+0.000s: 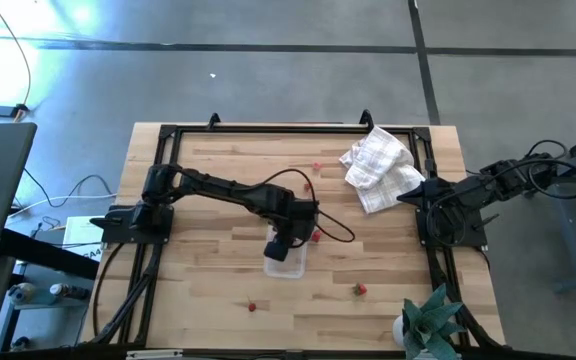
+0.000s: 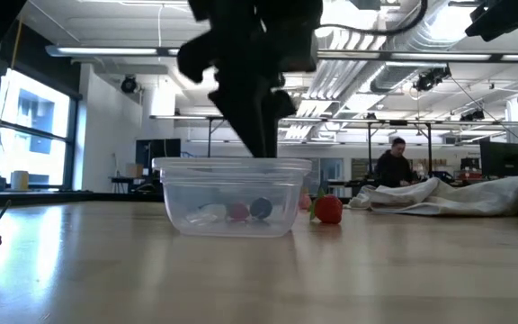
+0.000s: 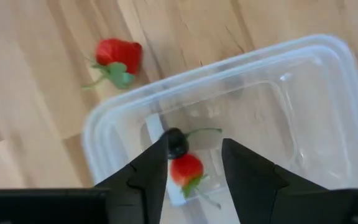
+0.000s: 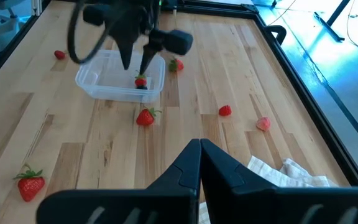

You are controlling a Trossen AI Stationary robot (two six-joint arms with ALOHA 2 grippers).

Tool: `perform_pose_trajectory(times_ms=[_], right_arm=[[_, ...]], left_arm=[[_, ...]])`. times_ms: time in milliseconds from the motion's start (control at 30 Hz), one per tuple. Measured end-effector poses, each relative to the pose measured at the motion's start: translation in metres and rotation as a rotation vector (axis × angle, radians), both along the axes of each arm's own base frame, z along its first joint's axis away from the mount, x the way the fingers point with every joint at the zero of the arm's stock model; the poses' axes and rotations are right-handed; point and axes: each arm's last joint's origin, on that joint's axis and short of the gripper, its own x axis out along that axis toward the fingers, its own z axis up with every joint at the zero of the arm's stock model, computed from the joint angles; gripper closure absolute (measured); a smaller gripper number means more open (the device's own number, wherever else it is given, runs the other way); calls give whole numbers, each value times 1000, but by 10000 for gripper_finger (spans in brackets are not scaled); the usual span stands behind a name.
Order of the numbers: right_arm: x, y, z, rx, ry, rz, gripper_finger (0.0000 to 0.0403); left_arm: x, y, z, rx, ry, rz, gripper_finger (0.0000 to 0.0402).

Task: Pick and placing Produce into tupperware
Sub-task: Put the red strawberry into the transparent container

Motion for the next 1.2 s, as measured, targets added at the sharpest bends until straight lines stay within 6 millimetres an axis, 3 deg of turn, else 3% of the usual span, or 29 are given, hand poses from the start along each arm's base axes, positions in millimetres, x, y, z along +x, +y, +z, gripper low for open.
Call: perform_pose_trajectory(times_ms=[367, 667, 867, 1033, 1200], right_arm=[[0, 0, 0, 0, 0, -1, 402], [0, 0, 0, 0, 0, 0, 402], [0, 0, 0, 0, 0, -1, 402], [0, 0, 0, 0, 0, 0, 402], [0, 0, 0, 0, 0, -1, 402]], left_arm=[[-14, 5, 54, 169, 185, 28, 282], [-29, 7, 55, 255, 331, 58, 282], [-38, 22, 60, 284, 384, 204, 282], [-50, 41, 76, 294, 357, 353, 282], [-66, 62, 91, 285, 347, 596, 282]])
